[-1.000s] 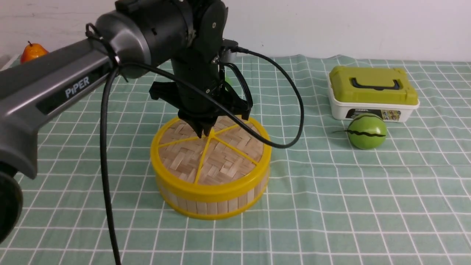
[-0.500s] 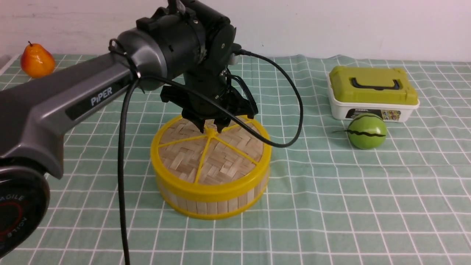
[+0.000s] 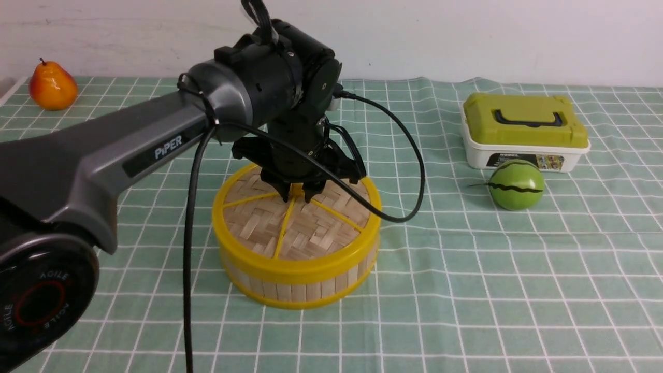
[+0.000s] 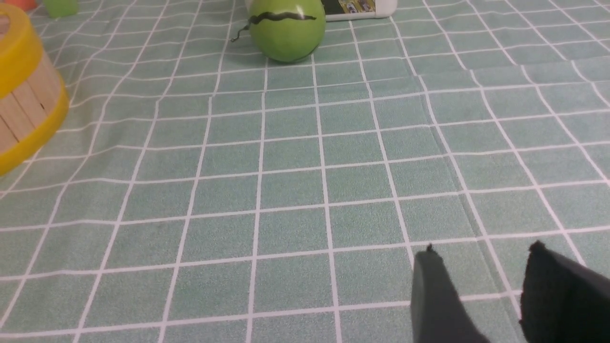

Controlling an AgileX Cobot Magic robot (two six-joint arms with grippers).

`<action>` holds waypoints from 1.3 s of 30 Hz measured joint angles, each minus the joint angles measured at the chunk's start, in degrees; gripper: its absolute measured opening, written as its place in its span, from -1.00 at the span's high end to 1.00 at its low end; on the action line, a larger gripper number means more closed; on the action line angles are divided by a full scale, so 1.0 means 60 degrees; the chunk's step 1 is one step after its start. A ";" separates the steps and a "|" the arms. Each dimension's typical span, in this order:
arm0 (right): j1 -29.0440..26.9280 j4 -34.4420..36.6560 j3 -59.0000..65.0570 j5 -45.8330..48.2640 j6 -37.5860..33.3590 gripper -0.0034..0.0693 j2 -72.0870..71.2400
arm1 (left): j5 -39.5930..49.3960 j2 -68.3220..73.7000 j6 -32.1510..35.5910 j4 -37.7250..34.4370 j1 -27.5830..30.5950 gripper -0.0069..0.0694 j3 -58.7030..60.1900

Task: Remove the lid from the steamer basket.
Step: Use the left arm to lift the lid of the steamer, then use the left arm to place the steamer lid on the table

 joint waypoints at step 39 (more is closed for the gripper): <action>0.0000 0.0000 0.0000 0.0000 0.0000 0.24 0.0000 | 0.1325 -0.5436 -0.0975 0.1447 0.2216 0.54 0.2697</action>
